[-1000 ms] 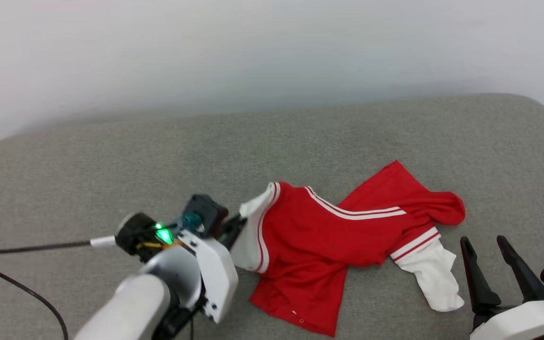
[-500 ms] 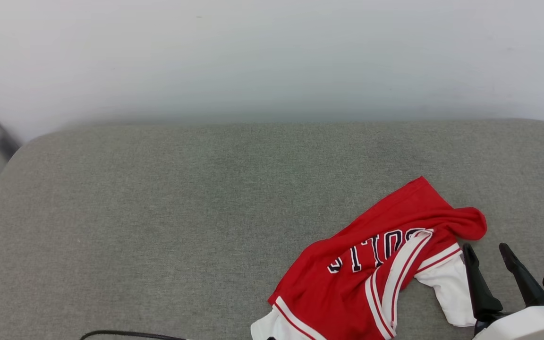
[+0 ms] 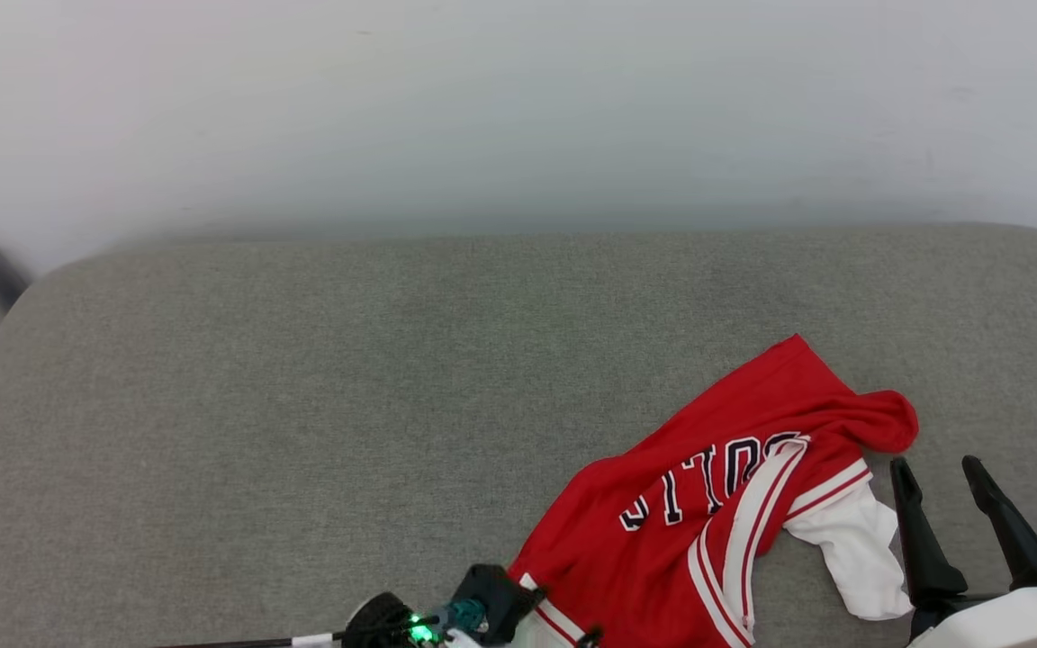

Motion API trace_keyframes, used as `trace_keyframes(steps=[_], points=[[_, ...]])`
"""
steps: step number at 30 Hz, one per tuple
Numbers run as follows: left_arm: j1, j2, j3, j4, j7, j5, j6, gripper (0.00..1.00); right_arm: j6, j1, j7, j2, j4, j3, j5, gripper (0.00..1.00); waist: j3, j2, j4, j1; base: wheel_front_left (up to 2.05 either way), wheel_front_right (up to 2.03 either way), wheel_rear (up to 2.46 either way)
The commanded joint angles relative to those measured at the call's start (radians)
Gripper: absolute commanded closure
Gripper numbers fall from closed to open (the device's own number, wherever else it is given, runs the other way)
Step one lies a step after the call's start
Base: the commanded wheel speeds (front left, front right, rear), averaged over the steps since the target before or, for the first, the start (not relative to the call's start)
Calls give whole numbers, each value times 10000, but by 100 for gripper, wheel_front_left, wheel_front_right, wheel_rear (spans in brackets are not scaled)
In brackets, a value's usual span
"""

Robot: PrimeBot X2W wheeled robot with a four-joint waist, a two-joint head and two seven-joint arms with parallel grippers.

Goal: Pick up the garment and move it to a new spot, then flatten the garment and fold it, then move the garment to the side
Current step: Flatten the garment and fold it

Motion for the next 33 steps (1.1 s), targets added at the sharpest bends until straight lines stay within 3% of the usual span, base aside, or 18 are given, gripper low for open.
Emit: trace_keyframes(steps=[1, 9, 13, 17, 22, 27, 33], points=[[-183, -7, 177, -151, -323, 136, 149, 0, -3, 123, 7, 43, -76, -2, -40, 0, -64, 0, 71, 1, 0, 0, 0], [-1043, -78, 1286, -8, -1158, 209, 1101, 0, -3, -9, 3, -49, -117, 412, -230, 0, -174, 0, -77, 1, 0, 0, 0], [-1648, -284, 1549, 483, -1196, 159, 1204, 0, -3, -213, -142, -272, -120, 755, -406, 0, -50, 0, -330, 1, 0, 0, 0], [-2371, -495, 1493, 1261, -967, 100, 871, 0, -3, -446, -340, -465, -72, 974, -460, 0, 275, 0, -637, 1, 0, 0, 0], [-3386, -549, 1124, 2314, 0, 15, 80, 0, -3, -883, -677, -662, 18, 1249, -494, 0, 1074, 0, -1053, 1, 0, 0, 0], [-4084, -417, 389, 3245, 1572, -140, -517, 0, -3, -1223, -946, -723, 295, 1406, -421, 0, 1655, 0, -1382, 1, 0, 0, 0], [-4231, -74, -803, 3846, 3736, -752, -741, 0, -3, -1436, -1121, -694, 655, 1479, -251, 0, 2033, 0, -1630, 1, 0, 0, 0]])
